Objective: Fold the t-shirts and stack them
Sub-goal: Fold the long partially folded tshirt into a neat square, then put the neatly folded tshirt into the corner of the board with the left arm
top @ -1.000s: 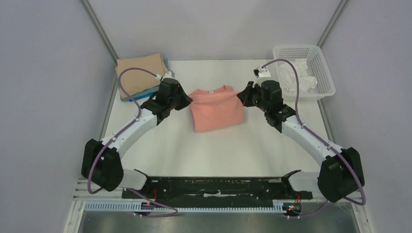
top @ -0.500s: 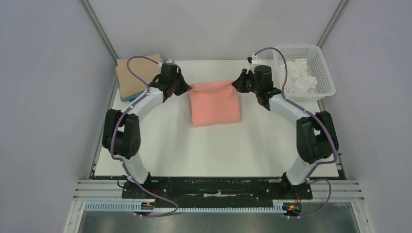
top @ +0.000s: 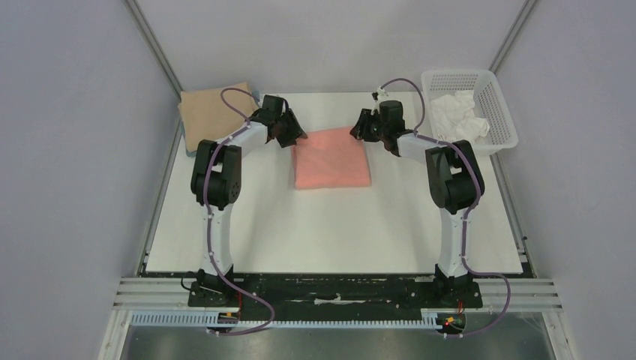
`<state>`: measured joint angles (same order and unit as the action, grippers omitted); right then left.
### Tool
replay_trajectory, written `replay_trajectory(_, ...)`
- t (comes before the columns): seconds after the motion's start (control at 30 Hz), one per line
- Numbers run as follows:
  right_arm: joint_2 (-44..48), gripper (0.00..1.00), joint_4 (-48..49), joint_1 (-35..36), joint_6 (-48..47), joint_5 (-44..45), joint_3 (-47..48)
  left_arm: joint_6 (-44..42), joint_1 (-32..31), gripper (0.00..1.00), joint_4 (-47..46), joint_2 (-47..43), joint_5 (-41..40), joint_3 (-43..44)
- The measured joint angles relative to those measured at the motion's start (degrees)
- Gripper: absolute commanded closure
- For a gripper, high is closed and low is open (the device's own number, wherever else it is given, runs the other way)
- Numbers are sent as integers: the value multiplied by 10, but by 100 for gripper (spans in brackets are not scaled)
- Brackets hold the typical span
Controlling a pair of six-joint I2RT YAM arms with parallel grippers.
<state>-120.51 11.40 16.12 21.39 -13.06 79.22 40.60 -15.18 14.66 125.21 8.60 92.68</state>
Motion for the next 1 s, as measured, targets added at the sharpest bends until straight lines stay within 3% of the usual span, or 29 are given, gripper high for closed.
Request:
replay_trajectory(0.1, -22, 2, -12, -3, 1, 3, 26, -7, 1, 25, 19, 21, 20, 37)
replay_trajectory(0.27, 10, 2, -26, -4, -7, 13, 22, -8, -1, 22, 35, -3, 20, 43)
replay_trajectory(0.53, 150, 2, 36, 11, 18, -43, -108, -9, -39, 19, 34, -152, 19, -68)
replay_trajectory(0.7, 113, 2, 97, 20, 59, -92, -102, -9, -68, 18, -21, -186, 70, -140)
replay_trajectory(1.0, -55, 2, 126, 20, 105, -107, -4, -10, -82, 18, -66, -153, 115, -252)
